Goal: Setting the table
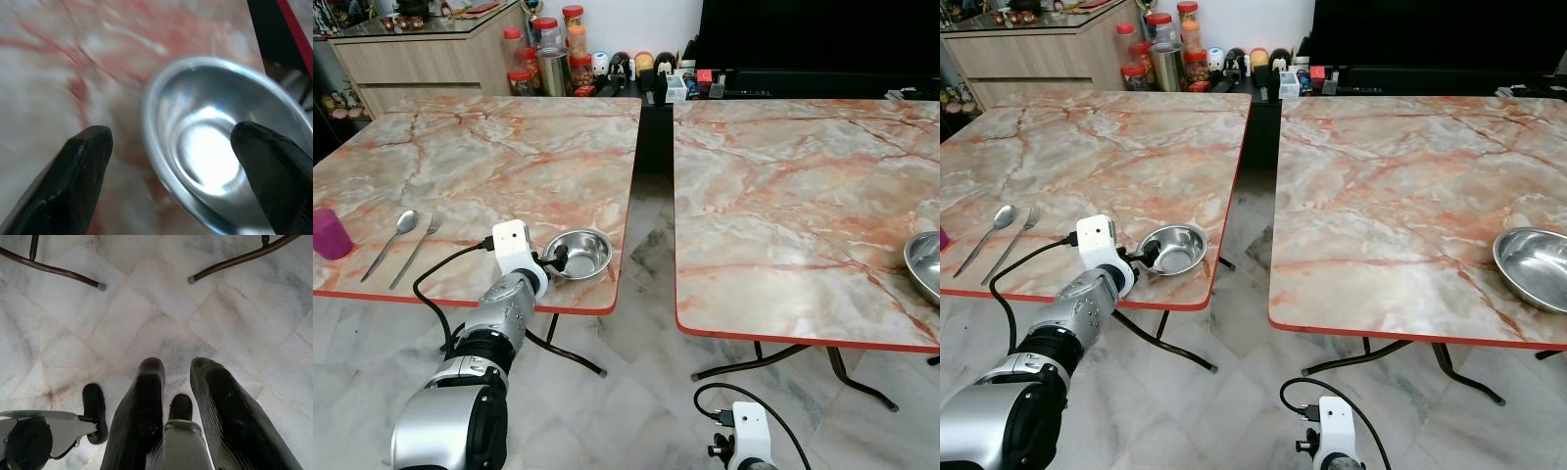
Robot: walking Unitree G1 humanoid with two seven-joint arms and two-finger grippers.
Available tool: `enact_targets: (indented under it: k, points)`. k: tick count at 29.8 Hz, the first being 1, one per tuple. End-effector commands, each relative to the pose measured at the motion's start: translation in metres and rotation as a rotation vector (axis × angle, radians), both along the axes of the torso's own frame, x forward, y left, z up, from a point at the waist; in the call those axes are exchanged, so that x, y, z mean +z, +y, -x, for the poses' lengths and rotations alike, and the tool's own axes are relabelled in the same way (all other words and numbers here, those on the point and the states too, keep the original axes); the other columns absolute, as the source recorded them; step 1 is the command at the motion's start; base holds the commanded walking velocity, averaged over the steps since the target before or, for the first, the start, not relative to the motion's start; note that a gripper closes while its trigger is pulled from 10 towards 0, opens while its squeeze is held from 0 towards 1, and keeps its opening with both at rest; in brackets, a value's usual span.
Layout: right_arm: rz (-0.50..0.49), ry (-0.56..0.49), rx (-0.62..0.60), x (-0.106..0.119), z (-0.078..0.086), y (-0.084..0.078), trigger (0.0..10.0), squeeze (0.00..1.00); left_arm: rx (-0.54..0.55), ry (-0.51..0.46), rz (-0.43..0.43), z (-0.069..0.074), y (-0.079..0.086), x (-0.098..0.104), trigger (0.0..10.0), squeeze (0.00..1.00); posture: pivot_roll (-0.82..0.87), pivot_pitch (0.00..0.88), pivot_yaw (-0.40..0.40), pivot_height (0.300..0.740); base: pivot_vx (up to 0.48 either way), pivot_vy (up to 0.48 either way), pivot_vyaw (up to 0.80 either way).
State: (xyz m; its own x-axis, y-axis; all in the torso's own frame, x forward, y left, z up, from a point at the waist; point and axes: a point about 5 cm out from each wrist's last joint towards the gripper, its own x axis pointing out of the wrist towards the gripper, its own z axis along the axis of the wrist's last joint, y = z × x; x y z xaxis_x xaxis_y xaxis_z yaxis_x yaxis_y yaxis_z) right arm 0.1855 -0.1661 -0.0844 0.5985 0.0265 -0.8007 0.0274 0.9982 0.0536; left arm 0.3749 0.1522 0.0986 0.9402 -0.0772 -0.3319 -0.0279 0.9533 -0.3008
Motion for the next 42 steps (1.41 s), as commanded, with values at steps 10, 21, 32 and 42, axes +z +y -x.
enact_targets:
  k: [10,21,32,42]
  points:
    - [0.003,-0.006,0.002,0.0003,-0.0005,0.0011,10.0,0.0,-0.009,0.039,-0.007,-0.0004,-0.0034,-0.002,10.0,0.0,0.0,0.0,0.051,0.74,0.0,0.0,0.0]
    - [0.004,-0.004,0.005,0.0004,-0.001,0.0014,10.0,0.0,-0.006,0.038,-0.005,-0.0006,-0.0029,-0.0019,0.0,0.0,0.0,0.0,0.05,0.74,0.0,0.0,0.0]
    - [0.007,-0.005,0.01,0.0013,-0.0028,0.0009,10.0,0.0,-0.004,0.045,0.004,-0.0002,-0.0039,-0.0027,0.0,0.0,0.0,0.0,0.045,0.74,0.0,0.0,0.0]
    - [0.007,-0.005,0.011,0.0016,-0.0036,0.0012,10.0,0.0,0.014,0.037,0.016,-0.002,-0.0007,0.0009,0.0,0.0,0.0,0.0,0.044,0.74,0.0,0.0,0.0]
